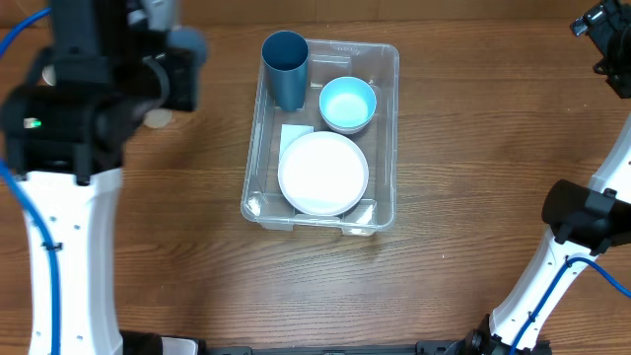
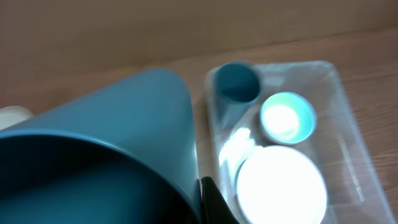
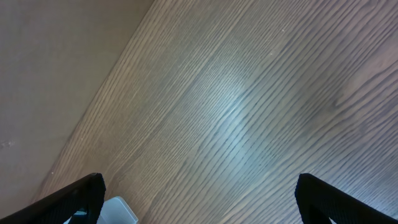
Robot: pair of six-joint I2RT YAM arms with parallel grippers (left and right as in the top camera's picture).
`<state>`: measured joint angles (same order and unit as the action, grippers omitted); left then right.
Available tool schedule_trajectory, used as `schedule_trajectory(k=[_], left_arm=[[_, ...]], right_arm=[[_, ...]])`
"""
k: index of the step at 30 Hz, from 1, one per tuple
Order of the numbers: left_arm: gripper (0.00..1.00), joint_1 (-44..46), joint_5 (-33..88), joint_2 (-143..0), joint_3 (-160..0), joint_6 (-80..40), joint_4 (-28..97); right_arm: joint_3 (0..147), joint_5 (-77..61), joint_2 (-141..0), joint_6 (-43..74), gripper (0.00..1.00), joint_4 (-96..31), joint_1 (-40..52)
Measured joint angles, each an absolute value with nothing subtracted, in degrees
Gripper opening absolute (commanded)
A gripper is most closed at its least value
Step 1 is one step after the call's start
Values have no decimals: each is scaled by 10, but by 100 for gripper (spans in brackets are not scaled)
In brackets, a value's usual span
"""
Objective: Pack container
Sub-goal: 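Carry the teal cup into the bin and stack it in the first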
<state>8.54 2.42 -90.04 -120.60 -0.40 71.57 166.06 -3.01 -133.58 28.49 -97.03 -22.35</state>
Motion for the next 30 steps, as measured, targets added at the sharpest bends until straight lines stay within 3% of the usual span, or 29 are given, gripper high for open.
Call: schedule_trajectory(k=[15, 30], left_arm=[[4, 213, -11, -1027, -1206, -4, 549], [4, 216, -24, -1061, -1206, -4, 564]], right_arm=[[1661, -30, -1336, 285, 100, -971, -224], [1661, -30, -1336, 285, 100, -970, -223]])
